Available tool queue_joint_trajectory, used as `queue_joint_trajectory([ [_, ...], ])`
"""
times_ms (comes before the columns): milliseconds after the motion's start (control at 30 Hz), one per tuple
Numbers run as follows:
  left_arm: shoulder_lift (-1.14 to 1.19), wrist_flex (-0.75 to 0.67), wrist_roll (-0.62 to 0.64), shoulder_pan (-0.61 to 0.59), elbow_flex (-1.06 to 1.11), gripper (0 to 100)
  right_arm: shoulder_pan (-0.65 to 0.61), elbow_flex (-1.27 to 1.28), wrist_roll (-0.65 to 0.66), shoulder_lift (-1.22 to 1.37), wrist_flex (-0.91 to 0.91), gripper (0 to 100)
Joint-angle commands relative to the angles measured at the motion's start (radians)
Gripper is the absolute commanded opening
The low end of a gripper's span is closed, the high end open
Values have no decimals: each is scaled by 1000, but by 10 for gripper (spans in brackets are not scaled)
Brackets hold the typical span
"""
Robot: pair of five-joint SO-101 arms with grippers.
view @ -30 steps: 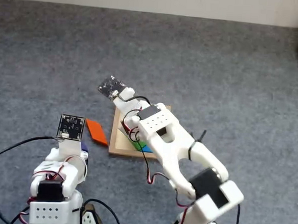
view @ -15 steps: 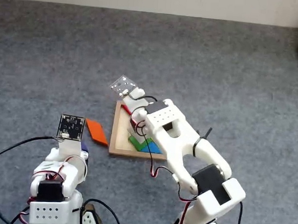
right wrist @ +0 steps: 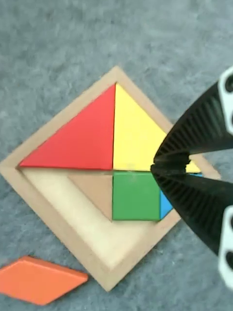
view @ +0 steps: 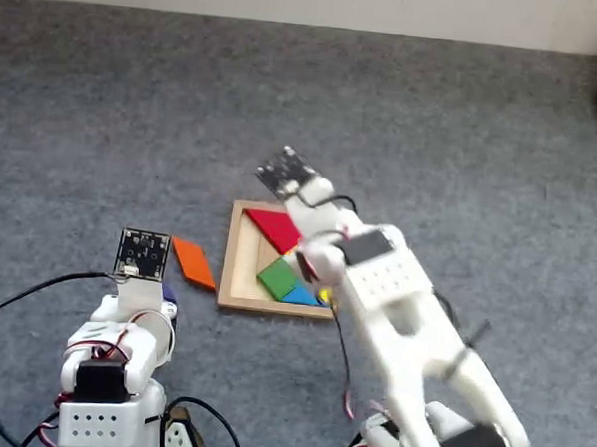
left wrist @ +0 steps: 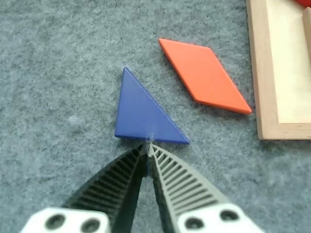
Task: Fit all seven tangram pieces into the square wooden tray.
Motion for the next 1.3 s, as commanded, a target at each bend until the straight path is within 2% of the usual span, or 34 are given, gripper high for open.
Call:
queue_joint_trajectory([
  [0,-2,3,9,-10,21,26,21,110,-11,-266,5,5],
  [200,-2,3,9,-10,21,26,59,403,-15,-657,5,5],
  [400,-2,3,9,-10,21,26,286,602,-238,-1001,5,5],
  [633,-2,3,9,-10,21,26,364,849,-242,-1377,27,5],
  [1100,-1,3,9,-10,21,26,371,1081,-242,-1377,56,5],
  [1267,-1,3,9,-10,21,26,371,1086,-236,-1377,188,5],
])
